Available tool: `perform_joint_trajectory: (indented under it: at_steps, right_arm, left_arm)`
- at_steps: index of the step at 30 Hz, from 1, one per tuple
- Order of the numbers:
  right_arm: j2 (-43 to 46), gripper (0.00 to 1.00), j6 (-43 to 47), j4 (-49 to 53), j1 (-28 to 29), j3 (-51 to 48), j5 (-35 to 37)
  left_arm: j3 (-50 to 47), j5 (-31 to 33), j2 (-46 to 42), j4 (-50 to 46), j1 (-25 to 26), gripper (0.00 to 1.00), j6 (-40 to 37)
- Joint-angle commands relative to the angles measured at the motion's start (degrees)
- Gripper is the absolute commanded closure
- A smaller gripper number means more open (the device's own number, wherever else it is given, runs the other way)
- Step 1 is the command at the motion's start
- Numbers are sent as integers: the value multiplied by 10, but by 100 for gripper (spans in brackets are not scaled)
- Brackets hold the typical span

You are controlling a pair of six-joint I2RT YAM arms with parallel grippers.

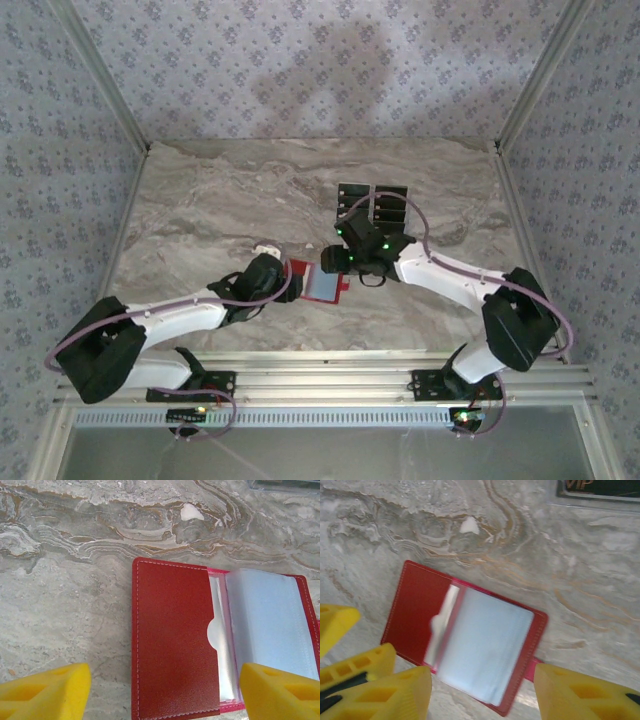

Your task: Put the credit cards into the card holder

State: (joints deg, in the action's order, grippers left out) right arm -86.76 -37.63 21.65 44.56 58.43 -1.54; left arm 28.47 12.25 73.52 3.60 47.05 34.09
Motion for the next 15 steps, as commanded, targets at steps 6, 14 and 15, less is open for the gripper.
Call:
perform_joint_trajectory:
  at_steps: [6, 14, 15]
  right_arm:
    - [-89, 41, -49, -35, 10, 31, -40]
    - [-122, 41, -61, -51, 9, 34, -55]
    - [-125, 41, -62, -51, 9, 34, -56]
  left_arm:
    - [17, 19, 8, -6, 8, 22, -12]
    - [7, 19, 7, 3, 9, 21, -10]
    - [6, 18, 7, 4, 9, 21, -10]
